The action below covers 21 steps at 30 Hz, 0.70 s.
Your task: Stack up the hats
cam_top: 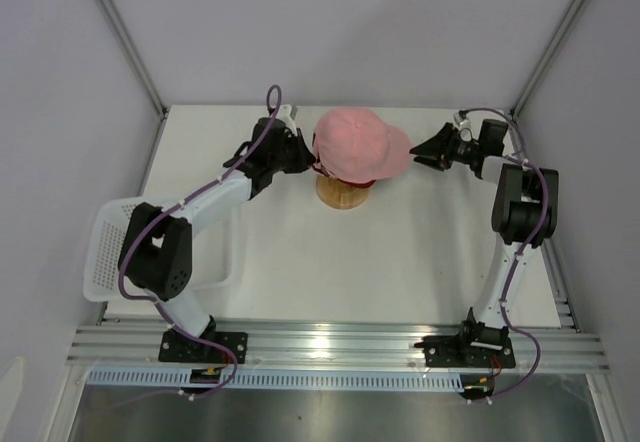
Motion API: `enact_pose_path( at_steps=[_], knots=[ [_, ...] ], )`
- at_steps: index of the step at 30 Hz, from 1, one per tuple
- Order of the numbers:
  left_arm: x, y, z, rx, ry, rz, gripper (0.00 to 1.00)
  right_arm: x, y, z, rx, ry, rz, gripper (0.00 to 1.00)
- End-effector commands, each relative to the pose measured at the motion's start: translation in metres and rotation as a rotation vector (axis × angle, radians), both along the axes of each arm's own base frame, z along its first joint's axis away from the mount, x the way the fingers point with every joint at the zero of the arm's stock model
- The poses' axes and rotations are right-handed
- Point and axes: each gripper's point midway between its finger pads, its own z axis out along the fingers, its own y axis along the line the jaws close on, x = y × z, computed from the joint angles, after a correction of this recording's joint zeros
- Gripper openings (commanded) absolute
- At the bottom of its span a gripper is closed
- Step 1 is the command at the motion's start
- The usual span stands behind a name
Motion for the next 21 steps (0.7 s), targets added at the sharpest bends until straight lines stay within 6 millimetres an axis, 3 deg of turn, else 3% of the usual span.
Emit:
enact_pose_path(
  at_steps=[1,2,3,6,7,9,10,12,17,18,19,21],
  knots=[
    [-0.042,0.039,-0.064,0.19,0.23,0.011,0.18,0.017,-0.035,0.031,-0.172,-0.116,-0.141,0.57],
    [-0.039,0.038,-0.055,0.185,0.208,0.014,0.22,0.013,-0.034,0.038,-0.185,-0.108,-0.14,0.84],
    [-0.039,0.039,-0.053,0.185,0.201,0.016,0.24,0.013,-0.034,0.05,-0.202,-0.137,-0.143,0.99],
    [-0.031,0.04,-0.034,0.174,0.15,0.04,0.35,0.006,-0.036,0.095,-0.246,-0.223,-0.178,0.99],
    [-0.031,0.04,-0.03,0.177,0.142,0.042,0.44,0.002,-0.038,0.118,-0.261,-0.273,-0.198,0.99],
    [-0.027,0.04,-0.01,0.165,0.102,0.045,0.62,-0.005,-0.037,0.139,-0.275,-0.312,-0.211,0.99],
    [-0.026,0.04,-0.002,0.162,0.084,0.045,0.66,-0.01,-0.039,0.157,-0.292,-0.359,-0.224,1.0],
    [-0.028,0.042,0.023,0.14,0.029,0.049,0.77,-0.016,-0.039,0.169,-0.308,-0.378,-0.243,1.0],
    [-0.038,0.054,0.084,0.122,-0.117,0.07,0.87,-0.035,-0.04,0.199,-0.329,-0.406,-0.297,0.99],
    [-0.041,0.06,0.091,0.134,-0.137,0.081,0.92,-0.036,-0.044,0.196,-0.35,-0.398,-0.33,0.99],
    [-0.05,0.066,0.112,0.121,-0.186,0.087,0.93,-0.04,-0.044,0.2,-0.364,-0.41,-0.346,0.99],
    [-0.063,0.074,0.128,0.131,-0.228,0.083,0.99,-0.055,-0.043,0.222,-0.399,-0.476,-0.392,0.99]
  ],
)
